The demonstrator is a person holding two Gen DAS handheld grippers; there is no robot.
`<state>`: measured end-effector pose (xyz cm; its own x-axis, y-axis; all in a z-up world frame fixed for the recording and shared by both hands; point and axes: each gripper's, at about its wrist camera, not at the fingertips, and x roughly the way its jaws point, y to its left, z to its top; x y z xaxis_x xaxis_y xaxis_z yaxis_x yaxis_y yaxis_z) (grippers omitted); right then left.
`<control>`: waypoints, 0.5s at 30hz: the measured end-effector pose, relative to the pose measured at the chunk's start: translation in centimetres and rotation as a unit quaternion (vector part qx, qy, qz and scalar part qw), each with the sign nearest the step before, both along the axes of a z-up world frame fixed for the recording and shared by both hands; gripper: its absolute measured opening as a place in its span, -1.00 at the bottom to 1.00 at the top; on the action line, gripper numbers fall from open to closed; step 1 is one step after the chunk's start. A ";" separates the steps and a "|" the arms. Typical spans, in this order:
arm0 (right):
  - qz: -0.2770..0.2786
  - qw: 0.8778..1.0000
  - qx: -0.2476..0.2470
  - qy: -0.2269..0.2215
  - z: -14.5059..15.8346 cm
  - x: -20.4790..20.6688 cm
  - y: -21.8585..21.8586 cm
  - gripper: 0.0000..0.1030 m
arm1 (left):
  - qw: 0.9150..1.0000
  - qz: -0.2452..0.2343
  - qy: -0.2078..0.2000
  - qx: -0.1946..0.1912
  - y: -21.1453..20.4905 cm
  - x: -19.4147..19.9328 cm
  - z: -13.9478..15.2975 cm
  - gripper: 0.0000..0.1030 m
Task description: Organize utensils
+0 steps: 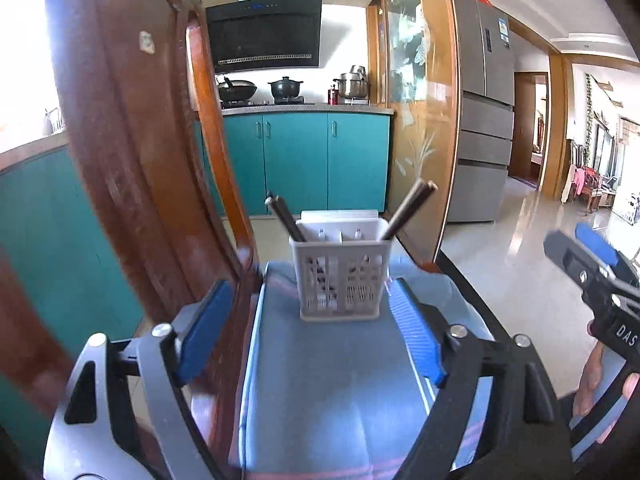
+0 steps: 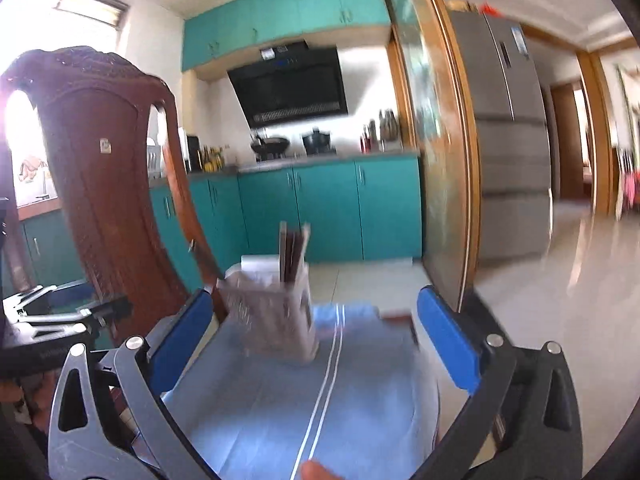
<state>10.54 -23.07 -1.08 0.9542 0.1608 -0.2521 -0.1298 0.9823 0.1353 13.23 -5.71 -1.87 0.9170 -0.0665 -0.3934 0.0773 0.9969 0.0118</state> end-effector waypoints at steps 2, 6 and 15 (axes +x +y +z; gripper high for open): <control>0.002 1.000 -0.007 0.022 -0.5 -1.1 0.4 0.94 | 1.000 -0.002 -0.010 -0.001 0.4 -1.6 0.1 0.79; -0.010 0.999 -0.032 0.027 -0.6 -2.7 1.4 0.94 | 0.999 -0.006 -0.032 0.002 0.3 -4.2 0.7 0.92; -0.002 1.000 -0.022 0.001 0.6 -5.5 1.7 0.94 | 0.999 -0.009 -0.041 0.010 0.1 -6.3 1.9 0.93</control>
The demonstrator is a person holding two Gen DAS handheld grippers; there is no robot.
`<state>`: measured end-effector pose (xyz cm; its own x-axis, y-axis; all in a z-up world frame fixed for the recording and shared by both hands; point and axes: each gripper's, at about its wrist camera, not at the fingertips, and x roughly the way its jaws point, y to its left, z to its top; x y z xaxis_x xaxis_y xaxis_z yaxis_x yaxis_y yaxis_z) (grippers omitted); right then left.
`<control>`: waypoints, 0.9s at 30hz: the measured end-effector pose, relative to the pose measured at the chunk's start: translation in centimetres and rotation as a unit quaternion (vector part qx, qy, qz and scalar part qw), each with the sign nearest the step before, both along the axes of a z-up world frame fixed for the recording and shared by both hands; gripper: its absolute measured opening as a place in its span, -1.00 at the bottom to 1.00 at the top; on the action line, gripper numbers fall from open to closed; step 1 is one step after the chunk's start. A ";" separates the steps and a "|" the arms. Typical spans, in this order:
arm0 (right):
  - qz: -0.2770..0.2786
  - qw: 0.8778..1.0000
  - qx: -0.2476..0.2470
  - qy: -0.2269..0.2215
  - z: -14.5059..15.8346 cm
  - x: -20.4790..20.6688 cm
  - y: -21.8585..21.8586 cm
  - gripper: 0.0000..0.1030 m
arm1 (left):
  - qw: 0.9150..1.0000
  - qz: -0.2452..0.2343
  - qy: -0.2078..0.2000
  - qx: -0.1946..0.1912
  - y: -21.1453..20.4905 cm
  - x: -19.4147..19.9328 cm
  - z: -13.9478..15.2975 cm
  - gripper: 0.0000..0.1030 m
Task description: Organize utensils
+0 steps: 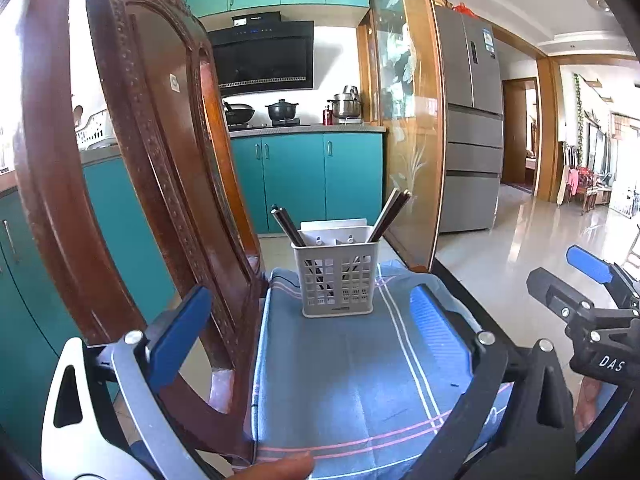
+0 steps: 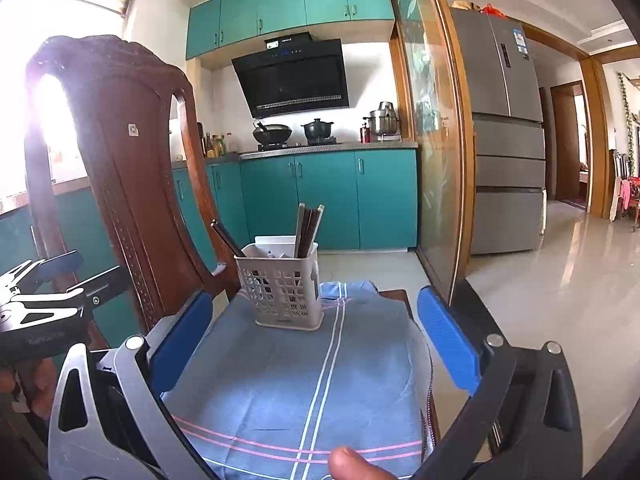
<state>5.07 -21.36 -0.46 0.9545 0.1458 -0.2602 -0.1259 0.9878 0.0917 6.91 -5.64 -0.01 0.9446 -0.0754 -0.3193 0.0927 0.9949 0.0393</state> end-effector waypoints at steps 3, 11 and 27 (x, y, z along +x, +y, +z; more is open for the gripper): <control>-0.002 1.000 -0.006 -0.002 0.0 -0.4 0.1 0.94 | 1.000 -0.003 -0.004 -0.001 0.2 -0.6 0.2 0.93; -0.003 0.999 -0.032 -0.006 -0.1 -1.0 0.9 0.94 | 1.000 -0.006 -0.009 -0.005 0.4 -1.4 0.6 0.93; 0.003 0.999 -0.050 -0.006 -0.5 -1.4 1.8 0.94 | 1.000 -0.011 -0.001 -0.011 0.6 -1.4 0.2 0.93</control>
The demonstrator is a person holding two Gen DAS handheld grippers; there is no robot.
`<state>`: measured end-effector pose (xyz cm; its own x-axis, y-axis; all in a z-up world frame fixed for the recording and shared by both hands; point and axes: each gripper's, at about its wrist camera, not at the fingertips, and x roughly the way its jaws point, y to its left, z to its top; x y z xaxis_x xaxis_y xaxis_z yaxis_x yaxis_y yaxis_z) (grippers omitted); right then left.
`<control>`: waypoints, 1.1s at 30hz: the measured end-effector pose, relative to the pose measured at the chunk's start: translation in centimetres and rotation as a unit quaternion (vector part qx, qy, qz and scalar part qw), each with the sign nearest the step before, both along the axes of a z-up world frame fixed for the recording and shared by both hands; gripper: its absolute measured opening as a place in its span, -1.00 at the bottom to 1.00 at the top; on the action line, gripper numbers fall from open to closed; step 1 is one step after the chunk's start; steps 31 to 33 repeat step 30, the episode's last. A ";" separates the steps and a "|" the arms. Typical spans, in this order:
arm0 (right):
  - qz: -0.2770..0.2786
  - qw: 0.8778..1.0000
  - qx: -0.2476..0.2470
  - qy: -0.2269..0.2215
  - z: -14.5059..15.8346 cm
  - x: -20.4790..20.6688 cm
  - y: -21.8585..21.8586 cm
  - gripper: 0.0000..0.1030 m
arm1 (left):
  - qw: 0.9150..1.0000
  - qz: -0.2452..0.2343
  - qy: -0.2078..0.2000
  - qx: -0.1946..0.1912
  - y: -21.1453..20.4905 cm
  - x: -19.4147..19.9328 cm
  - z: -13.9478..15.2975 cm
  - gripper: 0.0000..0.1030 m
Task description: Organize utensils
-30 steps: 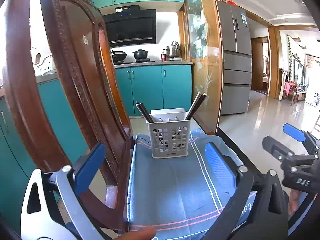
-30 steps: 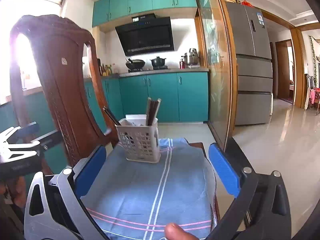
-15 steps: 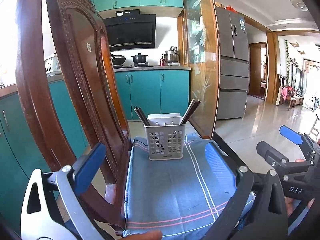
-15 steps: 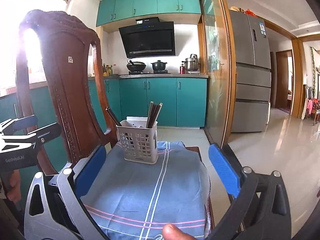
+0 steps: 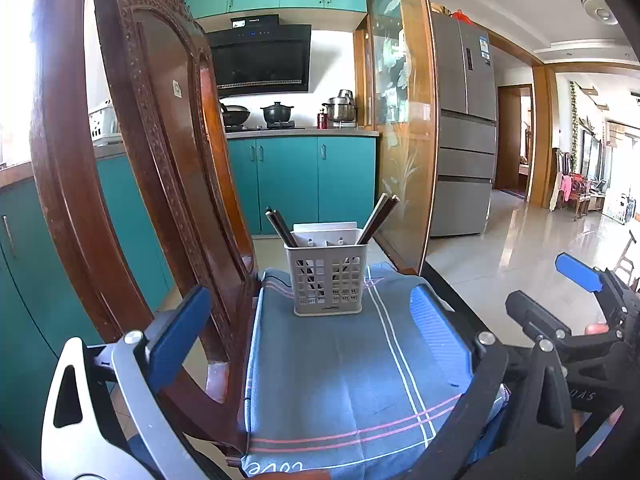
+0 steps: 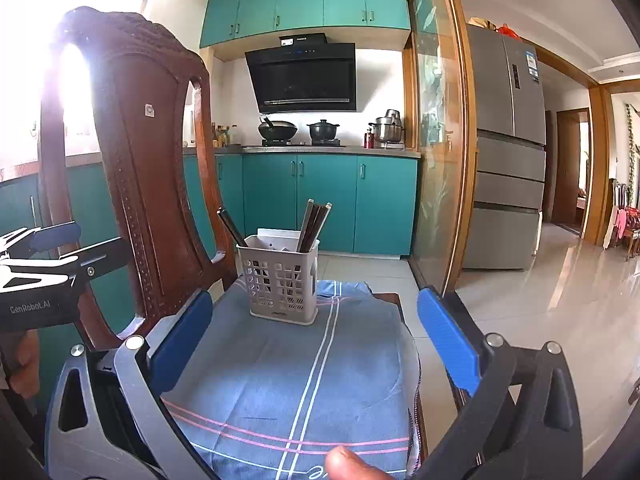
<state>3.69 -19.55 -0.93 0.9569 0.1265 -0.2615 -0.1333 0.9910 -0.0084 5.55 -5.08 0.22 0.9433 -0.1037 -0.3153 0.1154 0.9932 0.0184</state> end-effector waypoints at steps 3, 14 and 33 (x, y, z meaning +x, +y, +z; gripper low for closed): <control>0.003 1.000 -0.003 0.000 0.0 0.0 0.1 0.94 | 1.000 0.001 0.000 0.001 0.1 0.0 0.1 0.93; 0.003 1.000 0.000 0.004 -0.2 0.4 0.3 0.94 | 1.000 -0.003 0.009 0.002 -0.1 0.6 -0.3 0.93; -0.005 0.997 0.039 0.063 -2.9 4.5 -1.3 0.94 | 0.998 0.002 0.064 -0.002 -0.7 3.4 -2.1 0.93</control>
